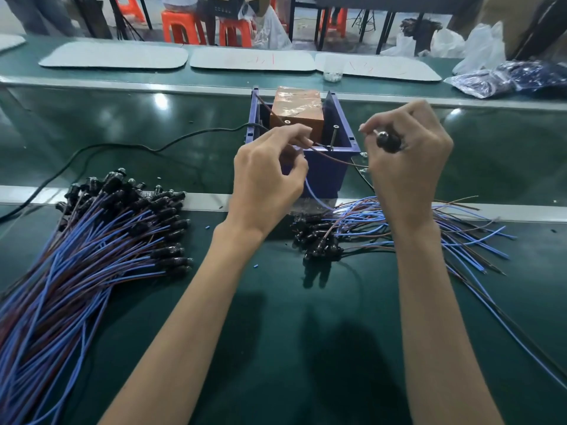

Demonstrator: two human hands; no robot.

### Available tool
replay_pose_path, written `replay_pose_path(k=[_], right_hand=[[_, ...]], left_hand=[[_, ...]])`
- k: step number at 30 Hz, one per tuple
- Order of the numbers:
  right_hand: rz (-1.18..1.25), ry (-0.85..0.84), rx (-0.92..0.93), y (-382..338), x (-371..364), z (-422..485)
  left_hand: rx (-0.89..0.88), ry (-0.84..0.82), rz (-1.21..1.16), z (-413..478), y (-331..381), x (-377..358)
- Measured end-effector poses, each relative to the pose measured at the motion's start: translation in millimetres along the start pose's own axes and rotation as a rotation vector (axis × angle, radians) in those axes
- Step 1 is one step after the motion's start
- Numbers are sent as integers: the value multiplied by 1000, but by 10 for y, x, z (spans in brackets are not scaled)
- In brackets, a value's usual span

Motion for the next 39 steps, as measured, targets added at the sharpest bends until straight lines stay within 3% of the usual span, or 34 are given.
replay_pose_path(k=[3,6,8,11,14,18,22,26,28,34,39], right_hand=[[37,27,-32,37,-12,2],[162,13,-112,73,2,10],[224,-7,-148,66,17,12],[203,-23,-164,40,20,30],[313,-29,-270,-20,36,58],[756,-39,-458,-108,90,108],[897,-72,-508,-84,149,148],[865,-147,-530,-56,162,127],[782,-212,-481,-27,173,117],[395,-445,-249,71,217,100],[429,-666,-158,94,180,26]], left_hand=[[84,-28,-28,-1,-2,-28],[271,-140,103,-8,-93,-18],[370,-322,211,-8,-186,36],[417,-755,173,-60,-233,54],[395,-901,214,-134,-241,-44],[326,-829,334,-193,-281,-179],[338,-781,237,-190,-335,-154],[337,-845,235,-229,-361,-167],[282,-799,215,-210,-341,-178],[-57,-405,43,-63,-138,-100],[-293,-191,-89,-114,3,-131]])
Point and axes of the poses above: each hand's wrist, its own z-axis towards the middle knuckle, its own x-axis out of the back of the hand, y = z × x, the point moved 2 cm from there along z, towards the middle knuckle, and after that the axes turned 13 degrees about -z, right-handed, at the moved point
